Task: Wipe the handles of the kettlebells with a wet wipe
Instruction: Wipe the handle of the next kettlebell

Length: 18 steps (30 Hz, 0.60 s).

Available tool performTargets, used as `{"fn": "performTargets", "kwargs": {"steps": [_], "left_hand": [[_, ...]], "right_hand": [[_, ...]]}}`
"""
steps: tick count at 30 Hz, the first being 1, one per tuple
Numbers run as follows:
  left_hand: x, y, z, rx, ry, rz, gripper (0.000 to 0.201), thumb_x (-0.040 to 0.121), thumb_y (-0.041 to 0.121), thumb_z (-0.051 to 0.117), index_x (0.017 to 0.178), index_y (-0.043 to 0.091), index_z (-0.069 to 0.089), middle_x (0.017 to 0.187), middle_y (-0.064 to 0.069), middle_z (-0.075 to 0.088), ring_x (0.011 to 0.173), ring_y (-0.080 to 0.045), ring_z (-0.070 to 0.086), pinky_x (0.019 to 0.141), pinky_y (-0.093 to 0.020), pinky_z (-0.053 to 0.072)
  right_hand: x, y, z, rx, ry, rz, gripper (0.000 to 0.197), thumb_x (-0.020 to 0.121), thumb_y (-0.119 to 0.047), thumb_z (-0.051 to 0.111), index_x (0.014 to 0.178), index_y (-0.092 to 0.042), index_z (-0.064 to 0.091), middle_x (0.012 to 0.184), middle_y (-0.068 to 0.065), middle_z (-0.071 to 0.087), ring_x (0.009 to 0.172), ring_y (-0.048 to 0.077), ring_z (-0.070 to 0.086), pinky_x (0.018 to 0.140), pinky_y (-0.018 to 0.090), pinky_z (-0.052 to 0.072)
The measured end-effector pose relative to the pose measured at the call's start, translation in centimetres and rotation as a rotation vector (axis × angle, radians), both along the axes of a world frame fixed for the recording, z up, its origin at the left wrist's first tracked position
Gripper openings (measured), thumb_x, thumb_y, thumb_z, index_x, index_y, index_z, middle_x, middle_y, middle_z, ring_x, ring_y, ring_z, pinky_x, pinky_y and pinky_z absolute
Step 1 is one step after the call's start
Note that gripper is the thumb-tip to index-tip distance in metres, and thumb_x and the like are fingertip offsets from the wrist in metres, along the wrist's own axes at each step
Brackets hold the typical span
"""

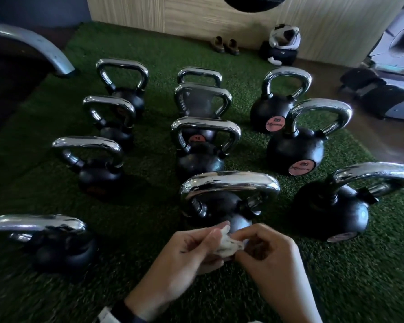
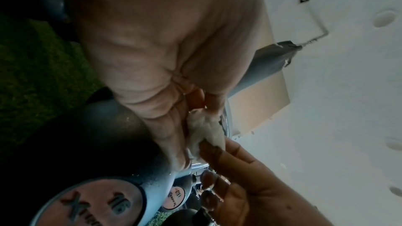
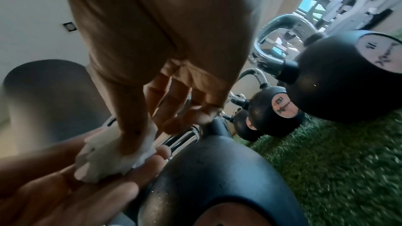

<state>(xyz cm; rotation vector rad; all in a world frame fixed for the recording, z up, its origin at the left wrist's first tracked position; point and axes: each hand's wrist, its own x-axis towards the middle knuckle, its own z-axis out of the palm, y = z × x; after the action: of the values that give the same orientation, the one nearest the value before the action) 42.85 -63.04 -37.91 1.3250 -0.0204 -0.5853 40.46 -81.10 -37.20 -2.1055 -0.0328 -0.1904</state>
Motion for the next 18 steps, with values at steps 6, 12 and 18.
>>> {"fn": "performTargets", "kwargs": {"steps": [6,12,18], "left_hand": [[0.2,-0.1,0.8,0.052,-0.218,0.126,0.037,0.088,0.024,0.069,0.123,0.016,0.073,0.114,0.009,0.078,0.111,-0.006,0.072,0.089,-0.017,0.056],[-0.1,1.7,5.7,0.280,-0.881,0.417,0.032,0.096,0.022,0.071,0.127,0.015,0.071,0.123,0.014,0.073,0.113,-0.002,0.070,0.095,-0.020,0.057],[4.5,-1.2,6.1,0.665,-1.260,0.366,0.033,0.098,0.019,0.067,0.130,0.012,0.071,0.129,0.006,0.072,0.121,-0.002,0.065,0.104,-0.037,0.055]], "right_hand": [[0.9,-1.4,0.0,0.011,-0.007,0.000,0.041,0.062,-0.004,0.090,0.085,-0.025,0.063,0.064,0.005,0.051,0.052,0.006,0.041,0.050,0.019,0.036],[2.9,-5.3,-2.5,0.207,-0.033,-0.240,0.041,0.072,-0.018,0.090,0.100,-0.031,0.063,0.086,-0.004,0.065,0.077,0.014,0.063,0.068,0.018,0.051],[6.9,-1.6,-5.0,0.365,0.036,-0.167,0.031,0.084,-0.028,0.081,0.112,-0.020,0.072,0.108,-0.002,0.078,0.104,0.013,0.074,0.096,0.047,0.058]]}}
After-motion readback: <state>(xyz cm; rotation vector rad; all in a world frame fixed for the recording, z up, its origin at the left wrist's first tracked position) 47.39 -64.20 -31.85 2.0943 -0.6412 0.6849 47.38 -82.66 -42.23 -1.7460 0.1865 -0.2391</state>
